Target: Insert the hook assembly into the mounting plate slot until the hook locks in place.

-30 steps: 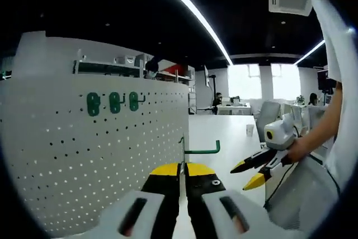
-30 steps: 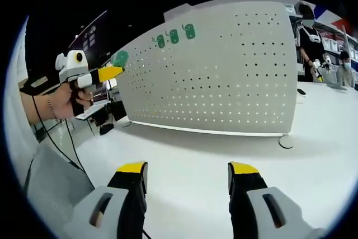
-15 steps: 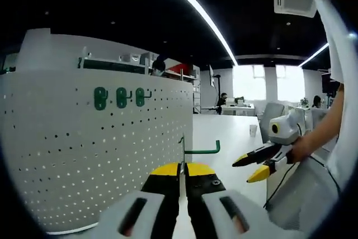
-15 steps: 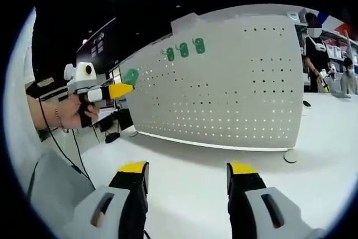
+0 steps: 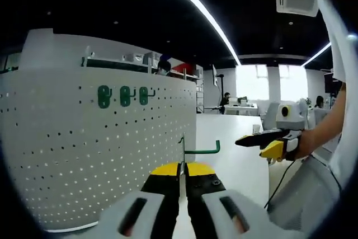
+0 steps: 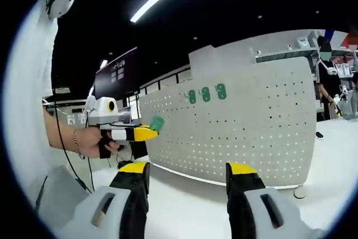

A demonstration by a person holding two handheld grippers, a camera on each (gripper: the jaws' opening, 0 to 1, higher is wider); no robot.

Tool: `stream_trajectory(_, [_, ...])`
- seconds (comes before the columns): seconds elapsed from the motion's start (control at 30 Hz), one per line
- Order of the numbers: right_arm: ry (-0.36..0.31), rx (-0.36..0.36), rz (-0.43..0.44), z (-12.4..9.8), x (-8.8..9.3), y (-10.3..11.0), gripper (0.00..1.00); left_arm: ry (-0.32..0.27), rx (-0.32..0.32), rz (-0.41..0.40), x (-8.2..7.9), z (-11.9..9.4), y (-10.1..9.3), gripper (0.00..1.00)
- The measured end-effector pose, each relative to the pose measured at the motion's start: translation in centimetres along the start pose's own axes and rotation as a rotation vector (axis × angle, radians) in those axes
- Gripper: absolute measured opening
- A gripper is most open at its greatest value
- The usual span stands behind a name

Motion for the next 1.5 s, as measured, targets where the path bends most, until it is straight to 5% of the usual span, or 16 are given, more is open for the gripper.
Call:
stream_trajectory(0.6, [-0.042, -0.112, 0.077, 3.6, -1.4, 2.1, 0.42, -0.004, -0.018, -0.005, 0.3, -0.1, -0.2, 0.02])
stream_trajectory(1.5, [-0.097, -0.163, 0.199, 8.5, -1.8, 4.2, 0.34, -0.023, -0.051, -0.002, -0.2, -0.6, -0.2, 0.02])
Point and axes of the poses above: the point that each gripper's makers call its tool centre point, and the gripper's own axes: z roughly forward along the fingers, y roughly to its left, x roughly out of its underside, the point moved 6 cm from there along -z, roughly backward along the fingers, and after that the axes turned 5 degrees about -y, right-handed, at the moved point
